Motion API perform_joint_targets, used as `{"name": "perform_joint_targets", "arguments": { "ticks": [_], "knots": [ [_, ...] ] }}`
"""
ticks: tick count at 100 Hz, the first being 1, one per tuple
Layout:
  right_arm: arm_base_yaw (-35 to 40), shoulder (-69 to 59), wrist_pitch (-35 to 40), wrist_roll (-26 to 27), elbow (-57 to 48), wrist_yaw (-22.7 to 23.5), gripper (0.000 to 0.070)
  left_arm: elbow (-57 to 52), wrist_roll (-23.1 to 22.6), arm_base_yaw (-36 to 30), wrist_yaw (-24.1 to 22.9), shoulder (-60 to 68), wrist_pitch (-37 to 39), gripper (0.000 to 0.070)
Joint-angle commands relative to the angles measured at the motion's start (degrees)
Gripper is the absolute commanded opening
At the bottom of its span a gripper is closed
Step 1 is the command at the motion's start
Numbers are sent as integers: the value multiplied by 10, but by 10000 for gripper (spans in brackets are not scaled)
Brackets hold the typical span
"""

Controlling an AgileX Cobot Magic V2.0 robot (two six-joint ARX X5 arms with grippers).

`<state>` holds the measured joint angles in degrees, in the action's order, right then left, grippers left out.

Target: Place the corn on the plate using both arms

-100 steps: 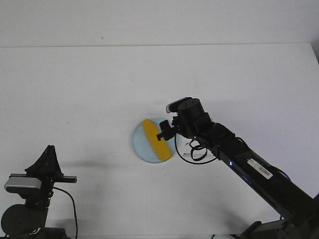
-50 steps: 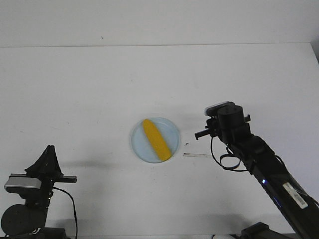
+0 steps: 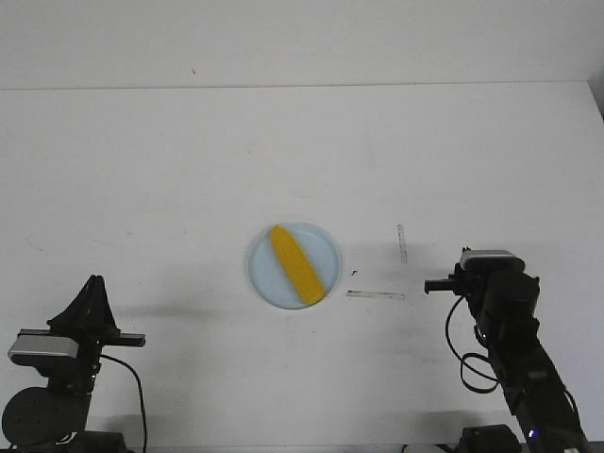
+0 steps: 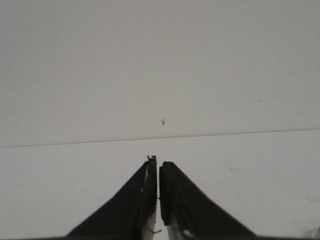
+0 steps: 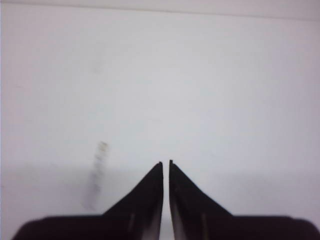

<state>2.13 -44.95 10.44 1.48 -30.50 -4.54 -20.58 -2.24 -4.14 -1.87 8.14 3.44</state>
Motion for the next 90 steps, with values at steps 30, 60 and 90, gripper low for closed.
{"name": "perform_joint_targets", "arguments": {
  "ticks": [30, 60, 90],
  "knots": [
    [-29, 180, -28, 5, 93, 7, 17, -2, -7, 0, -3, -1, 9, 2],
    [-28, 311, -23, 6, 93, 7, 18, -2, -7, 0, -3, -1, 9, 2],
    [-28, 386, -30, 6, 93, 7, 18, -2, -7, 0, -3, -1, 9, 2]
  ]
}}
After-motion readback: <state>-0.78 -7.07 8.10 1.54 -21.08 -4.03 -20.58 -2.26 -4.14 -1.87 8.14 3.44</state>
